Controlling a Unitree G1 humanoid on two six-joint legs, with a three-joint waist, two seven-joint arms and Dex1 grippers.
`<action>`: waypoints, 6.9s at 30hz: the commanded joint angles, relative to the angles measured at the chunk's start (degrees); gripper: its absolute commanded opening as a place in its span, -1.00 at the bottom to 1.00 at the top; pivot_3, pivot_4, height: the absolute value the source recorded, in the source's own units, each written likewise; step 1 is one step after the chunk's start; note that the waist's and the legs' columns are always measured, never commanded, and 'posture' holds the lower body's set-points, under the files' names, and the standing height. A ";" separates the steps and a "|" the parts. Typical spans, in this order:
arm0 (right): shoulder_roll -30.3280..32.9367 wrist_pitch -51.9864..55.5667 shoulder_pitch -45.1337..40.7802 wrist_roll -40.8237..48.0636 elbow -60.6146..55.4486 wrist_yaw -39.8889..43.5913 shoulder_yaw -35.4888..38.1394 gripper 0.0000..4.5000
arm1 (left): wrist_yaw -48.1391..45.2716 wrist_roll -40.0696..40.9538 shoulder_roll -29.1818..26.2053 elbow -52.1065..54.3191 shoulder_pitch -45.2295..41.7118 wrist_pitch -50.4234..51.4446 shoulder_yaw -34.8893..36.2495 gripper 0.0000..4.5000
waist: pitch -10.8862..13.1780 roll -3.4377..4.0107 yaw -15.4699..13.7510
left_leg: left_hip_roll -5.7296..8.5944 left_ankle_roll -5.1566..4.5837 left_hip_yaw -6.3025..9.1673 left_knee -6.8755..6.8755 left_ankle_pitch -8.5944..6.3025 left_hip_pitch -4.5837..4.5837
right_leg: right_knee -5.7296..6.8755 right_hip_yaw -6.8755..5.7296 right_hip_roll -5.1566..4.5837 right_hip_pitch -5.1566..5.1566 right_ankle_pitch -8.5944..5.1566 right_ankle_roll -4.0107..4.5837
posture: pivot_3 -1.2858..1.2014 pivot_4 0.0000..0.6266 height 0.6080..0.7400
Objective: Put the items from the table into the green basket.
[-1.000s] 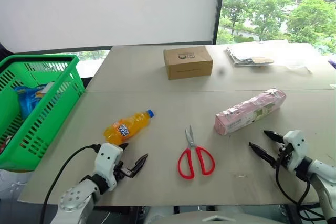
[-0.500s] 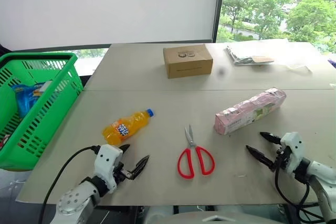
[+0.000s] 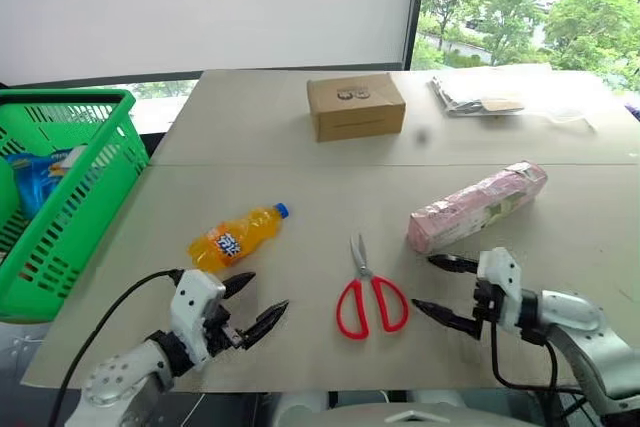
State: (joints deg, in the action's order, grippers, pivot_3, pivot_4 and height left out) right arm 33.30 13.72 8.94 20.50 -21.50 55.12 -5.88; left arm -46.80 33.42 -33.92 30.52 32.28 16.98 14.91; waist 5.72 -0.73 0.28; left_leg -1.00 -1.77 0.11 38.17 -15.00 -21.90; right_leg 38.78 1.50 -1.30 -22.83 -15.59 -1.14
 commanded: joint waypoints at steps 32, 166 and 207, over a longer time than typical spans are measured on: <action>15.98 24.85 -9.61 -9.81 -13.41 -5.97 -12.31 -0.97 | -6.19 -0.40 -6.61 19.32 6.79 1.35 4.58 1.00 | 4.27 -0.41 -5.95 | 0.16 0.01 0.52 -0.41 0.00 -0.89 | -0.92 -0.81 -0.19 -0.38 0.09 0.10 | 0.20 -0.51 0.76; 12.58 28.92 -26.12 22.47 -7.84 3.59 10.90 0.98 | 10.17 -17.74 -20.12 -12.49 -24.77 14.93 -3.64 1.00 | -1.39 0.11 -1.49 | 0.25 -0.01 0.05 0.19 0.02 0.02 | 0.10 -0.12 0.17 0.12 0.49 -0.13 | 0.10 -0.99 0.76; 3.89 24.95 -34.38 30.38 -4.87 -0.63 11.65 1.00 | 23.86 -15.57 -17.77 -28.00 -55.87 25.27 16.60 0.40 | -2.16 -0.67 -1.21 | 0.43 -0.01 0.25 0.16 0.02 -0.12 | 0.13 -0.41 -0.11 0.05 0.53 -0.14 | 0.15 -1.00 0.76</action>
State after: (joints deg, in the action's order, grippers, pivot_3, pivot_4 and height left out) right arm 37.93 41.35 -23.93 50.72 -26.32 54.55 5.30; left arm -25.41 19.74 -50.00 2.41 -23.01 44.42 28.08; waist 3.56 -1.41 -0.93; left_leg -0.57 -1.78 0.37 38.33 -14.98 -22.03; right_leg 38.90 1.07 -1.43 -22.78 -15.05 -1.28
